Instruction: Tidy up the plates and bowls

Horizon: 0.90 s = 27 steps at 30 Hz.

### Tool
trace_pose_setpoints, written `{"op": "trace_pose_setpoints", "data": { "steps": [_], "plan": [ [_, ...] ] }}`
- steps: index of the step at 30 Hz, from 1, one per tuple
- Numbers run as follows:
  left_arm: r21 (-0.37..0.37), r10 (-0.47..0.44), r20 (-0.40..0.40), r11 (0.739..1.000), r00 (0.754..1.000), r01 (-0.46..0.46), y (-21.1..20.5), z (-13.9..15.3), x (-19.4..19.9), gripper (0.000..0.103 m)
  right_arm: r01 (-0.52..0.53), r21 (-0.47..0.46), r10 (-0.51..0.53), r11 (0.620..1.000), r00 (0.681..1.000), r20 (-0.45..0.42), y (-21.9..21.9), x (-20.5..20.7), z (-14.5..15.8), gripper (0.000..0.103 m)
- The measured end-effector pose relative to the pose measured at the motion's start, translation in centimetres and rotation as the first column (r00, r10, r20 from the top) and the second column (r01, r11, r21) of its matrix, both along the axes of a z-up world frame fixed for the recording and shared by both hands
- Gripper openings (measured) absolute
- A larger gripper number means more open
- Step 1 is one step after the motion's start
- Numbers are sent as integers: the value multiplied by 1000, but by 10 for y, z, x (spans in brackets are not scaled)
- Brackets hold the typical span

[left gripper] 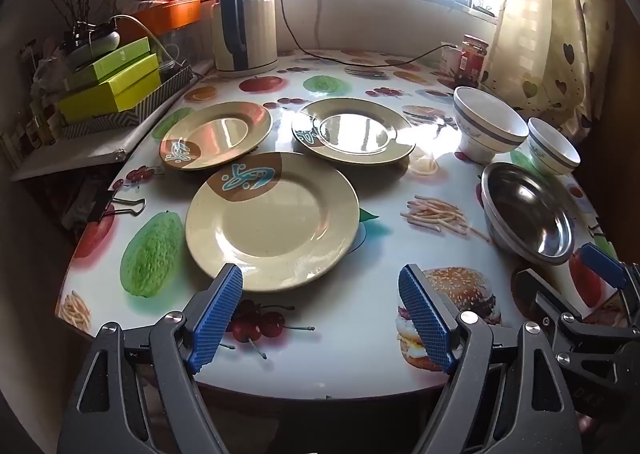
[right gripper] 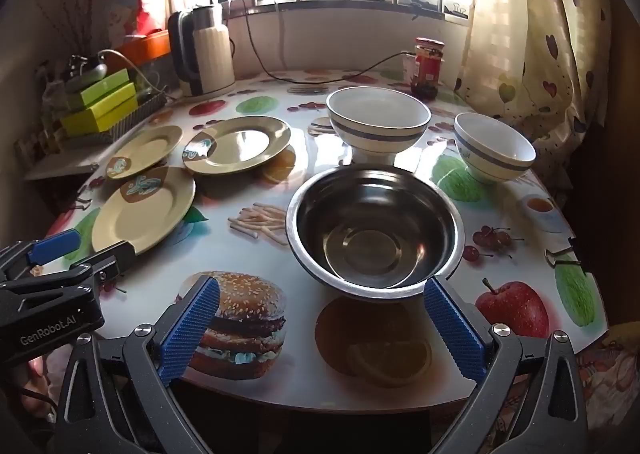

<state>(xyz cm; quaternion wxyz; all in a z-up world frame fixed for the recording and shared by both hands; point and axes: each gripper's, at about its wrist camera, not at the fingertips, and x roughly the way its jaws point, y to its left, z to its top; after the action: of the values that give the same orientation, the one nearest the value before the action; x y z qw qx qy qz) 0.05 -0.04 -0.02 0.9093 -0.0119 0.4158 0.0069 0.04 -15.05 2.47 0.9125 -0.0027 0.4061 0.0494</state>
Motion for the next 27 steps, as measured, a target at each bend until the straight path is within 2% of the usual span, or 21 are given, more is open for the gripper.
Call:
{"op": "trace_pose_setpoints", "data": {
  "steps": [10,19,27],
  "plan": [
    [-9,10,-6,1000,1000,-10,2,4,2,81,0,1,0,1000,1000,26,2,-2,5,103],
    [32,-1,15,1000,1000,0,-3,5,-1,81,2,2,-2,1000,1000,29,2,1,3,103],
    [20,1,16,1000,1000,-1,-1,5,-1,81,7,3,-8,1000,1000,30,0,1,3,103]
  ]
}}
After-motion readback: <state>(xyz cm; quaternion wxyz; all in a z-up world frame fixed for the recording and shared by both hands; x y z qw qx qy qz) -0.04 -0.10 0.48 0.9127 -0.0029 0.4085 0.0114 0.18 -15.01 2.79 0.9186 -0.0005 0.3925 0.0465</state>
